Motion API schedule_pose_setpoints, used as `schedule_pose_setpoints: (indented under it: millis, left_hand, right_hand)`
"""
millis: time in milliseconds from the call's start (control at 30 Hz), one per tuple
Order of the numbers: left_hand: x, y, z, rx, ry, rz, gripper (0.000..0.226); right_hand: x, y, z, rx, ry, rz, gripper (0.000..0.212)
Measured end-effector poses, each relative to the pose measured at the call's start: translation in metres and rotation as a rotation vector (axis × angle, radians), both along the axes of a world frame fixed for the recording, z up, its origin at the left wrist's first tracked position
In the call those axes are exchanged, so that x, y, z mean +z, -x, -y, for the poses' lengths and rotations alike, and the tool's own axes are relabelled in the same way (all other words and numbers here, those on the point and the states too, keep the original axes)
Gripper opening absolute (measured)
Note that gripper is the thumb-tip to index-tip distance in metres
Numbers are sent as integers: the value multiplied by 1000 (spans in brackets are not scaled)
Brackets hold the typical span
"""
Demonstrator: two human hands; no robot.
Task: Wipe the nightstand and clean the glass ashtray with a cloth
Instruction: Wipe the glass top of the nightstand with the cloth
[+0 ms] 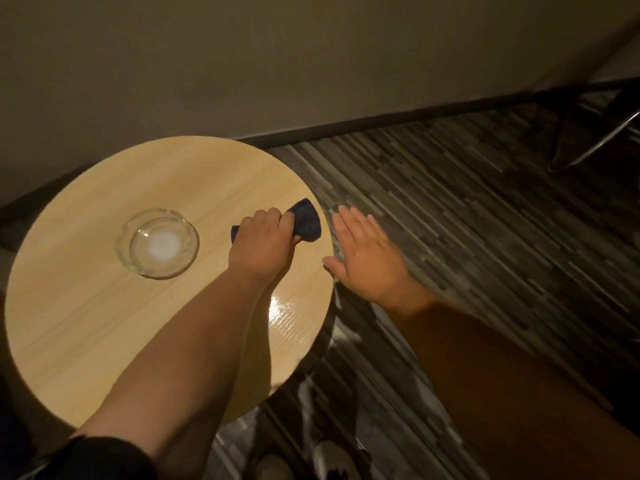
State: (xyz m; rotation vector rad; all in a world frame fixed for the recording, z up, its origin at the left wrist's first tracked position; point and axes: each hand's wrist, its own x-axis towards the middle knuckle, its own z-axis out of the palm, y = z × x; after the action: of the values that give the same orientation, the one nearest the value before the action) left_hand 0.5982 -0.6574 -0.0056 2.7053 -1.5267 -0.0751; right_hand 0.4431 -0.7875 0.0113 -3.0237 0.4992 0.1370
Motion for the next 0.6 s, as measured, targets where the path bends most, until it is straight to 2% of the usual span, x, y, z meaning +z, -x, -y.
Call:
schedule_pose_setpoints:
  millis: [233, 400, 600]
  left_hand:
    - [35, 0, -30, 13, 32, 1, 15]
    - [93, -1, -64, 80, 43, 33, 20]
    - [164, -1, -134, 246, 57, 125, 23]
  right_hand:
    - [34, -19, -9, 47, 18, 9, 77]
    - [81, -37, -24, 79, 16, 42, 76]
    - [143, -73, -70, 242, 35, 97, 77]
